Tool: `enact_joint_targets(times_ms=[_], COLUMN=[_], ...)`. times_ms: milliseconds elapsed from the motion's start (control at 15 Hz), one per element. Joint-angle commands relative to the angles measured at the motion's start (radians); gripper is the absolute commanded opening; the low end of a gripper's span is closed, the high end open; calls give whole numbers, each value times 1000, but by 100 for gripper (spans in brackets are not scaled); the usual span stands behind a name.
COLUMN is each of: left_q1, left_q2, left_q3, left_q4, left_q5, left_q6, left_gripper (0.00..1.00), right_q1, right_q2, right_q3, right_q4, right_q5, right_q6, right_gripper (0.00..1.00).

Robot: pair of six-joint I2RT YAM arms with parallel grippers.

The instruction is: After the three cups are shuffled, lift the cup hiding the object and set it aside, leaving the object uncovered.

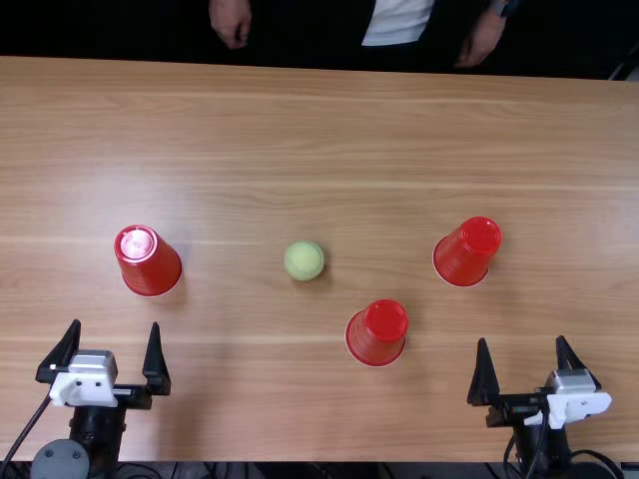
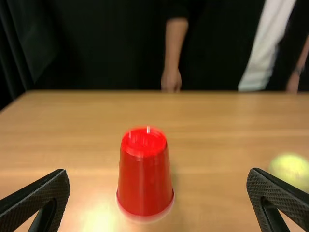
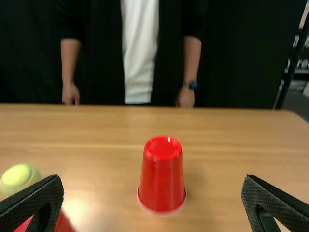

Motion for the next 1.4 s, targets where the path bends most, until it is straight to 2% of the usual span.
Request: enact_joint_targets(times_ms=[0,133,267,467,600,800,1333], left_q1=[4,3,3,3,3,3,3], left_q2=[-11,-11,-11,-11,-11,-11,-11], left_q3=[-70,-135,-171,-171,-171,-171,-171], left_q4=[70,114,114,116,116,118,116], left_q5=[8,10,6,8,8,1,6], left_q6=[10,8,10,12,12,6,8], left_gripper=[100,100,100,100,100,100,100], right_q1=[-16,-16,-16,-16,-18,-18,-18], right_q2=[-7,-7,-7,-7,-7,-7,-7], right_q3=[-44,-135,-237,-296,-297,-297,-297], right_q4=[100,301,367,369,369,369,369], right_q5=[5,1,-2,0,0,1,1], right_q6=[10,9,9,9,-1,5,5], right_gripper=[100,100,100,100,100,100,100])
